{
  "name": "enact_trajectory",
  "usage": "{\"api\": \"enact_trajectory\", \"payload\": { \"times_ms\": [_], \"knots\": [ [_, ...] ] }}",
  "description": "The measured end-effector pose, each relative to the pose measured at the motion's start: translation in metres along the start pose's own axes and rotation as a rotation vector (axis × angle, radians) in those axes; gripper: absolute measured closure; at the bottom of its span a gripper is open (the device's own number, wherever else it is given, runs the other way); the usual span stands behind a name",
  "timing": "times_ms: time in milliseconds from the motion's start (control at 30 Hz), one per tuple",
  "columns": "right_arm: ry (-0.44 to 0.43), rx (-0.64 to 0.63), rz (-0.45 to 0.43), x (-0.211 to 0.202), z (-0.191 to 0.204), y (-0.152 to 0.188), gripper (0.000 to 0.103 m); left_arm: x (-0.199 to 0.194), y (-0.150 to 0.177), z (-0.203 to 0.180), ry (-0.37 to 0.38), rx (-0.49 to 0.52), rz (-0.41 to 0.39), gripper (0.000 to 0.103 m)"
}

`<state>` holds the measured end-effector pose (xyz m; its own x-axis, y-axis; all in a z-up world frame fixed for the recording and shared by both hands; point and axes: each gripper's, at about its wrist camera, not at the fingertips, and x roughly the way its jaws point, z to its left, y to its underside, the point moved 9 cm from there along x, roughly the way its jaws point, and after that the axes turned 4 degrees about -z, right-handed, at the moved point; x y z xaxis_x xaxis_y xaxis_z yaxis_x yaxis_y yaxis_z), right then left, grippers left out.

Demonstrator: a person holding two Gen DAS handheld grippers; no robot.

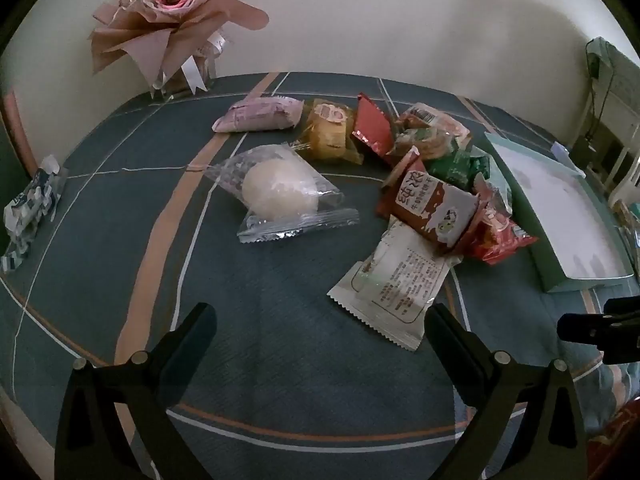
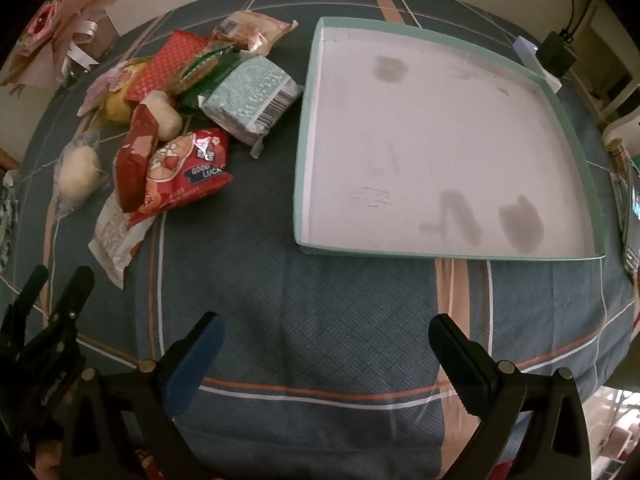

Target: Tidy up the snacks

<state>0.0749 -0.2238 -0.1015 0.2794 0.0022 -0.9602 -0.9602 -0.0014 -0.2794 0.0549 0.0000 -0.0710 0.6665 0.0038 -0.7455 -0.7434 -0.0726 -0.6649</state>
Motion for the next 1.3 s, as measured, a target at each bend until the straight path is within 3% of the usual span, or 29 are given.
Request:
{"api": "enact_trajectory", "payload": {
  "times_ms": [1300],
  "knots": [
    [0.002, -0.005, -0.002, -0.0043, -0.0011, -0.0018, 0.000, 0.0007, -0.0010, -0.0004, -0.002, 0.012, 0.008, 0.000]
  ]
}}
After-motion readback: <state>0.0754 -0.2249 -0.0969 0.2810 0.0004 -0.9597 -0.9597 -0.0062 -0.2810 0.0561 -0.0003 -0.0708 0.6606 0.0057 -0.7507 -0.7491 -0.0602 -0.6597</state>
